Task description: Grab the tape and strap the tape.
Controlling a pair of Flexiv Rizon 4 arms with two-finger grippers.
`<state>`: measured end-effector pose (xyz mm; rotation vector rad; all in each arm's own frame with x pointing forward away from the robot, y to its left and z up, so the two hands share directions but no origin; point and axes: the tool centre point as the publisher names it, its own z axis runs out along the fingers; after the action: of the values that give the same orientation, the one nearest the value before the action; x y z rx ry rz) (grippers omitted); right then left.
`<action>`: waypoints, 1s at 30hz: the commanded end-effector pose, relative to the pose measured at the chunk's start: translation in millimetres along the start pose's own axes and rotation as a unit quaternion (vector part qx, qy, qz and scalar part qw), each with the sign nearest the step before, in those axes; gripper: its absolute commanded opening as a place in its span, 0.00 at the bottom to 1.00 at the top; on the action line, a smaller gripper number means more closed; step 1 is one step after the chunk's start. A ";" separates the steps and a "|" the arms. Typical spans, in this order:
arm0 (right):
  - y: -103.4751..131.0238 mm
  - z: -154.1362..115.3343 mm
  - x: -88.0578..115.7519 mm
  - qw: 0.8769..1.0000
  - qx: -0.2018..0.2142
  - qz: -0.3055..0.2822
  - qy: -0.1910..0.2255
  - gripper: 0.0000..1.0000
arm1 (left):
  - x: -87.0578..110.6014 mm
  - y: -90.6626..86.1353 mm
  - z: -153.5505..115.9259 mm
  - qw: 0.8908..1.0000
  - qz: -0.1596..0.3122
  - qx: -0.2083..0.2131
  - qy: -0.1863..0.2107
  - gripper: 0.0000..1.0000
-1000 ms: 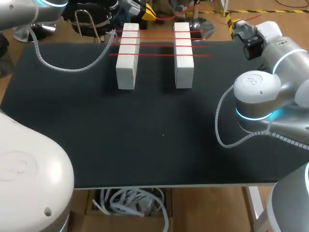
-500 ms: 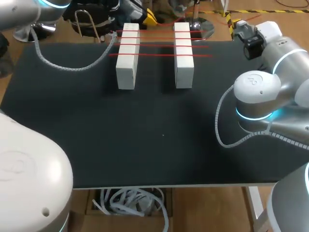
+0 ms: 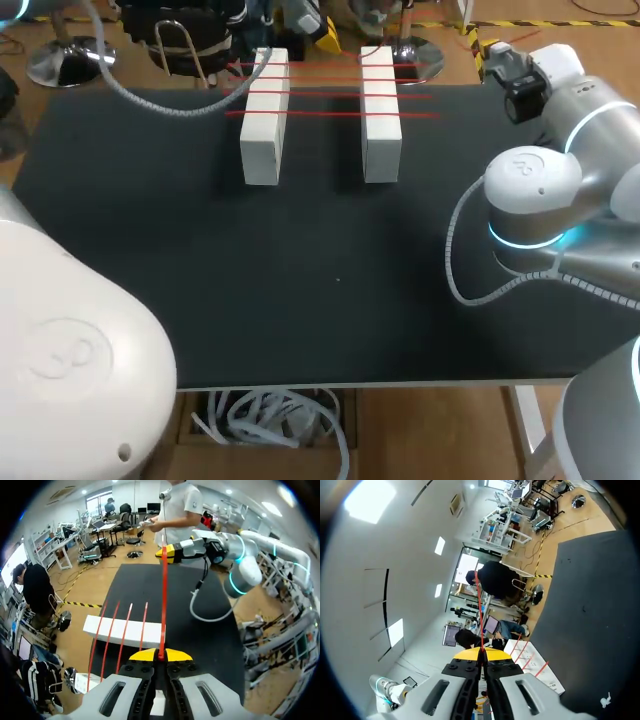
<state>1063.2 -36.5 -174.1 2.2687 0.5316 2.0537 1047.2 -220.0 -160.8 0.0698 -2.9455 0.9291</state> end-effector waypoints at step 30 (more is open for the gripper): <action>1.1 -0.7 1.0 1.000 0.002 0.000 -0.002 0.00 | -5.8 -23.1 2.2 0.978 -0.006 -0.207 0.003 0.00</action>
<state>1063.2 -36.5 -174.1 2.2687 0.5318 2.0538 1052.0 -236.7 -151.7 0.0644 -3.0499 0.3932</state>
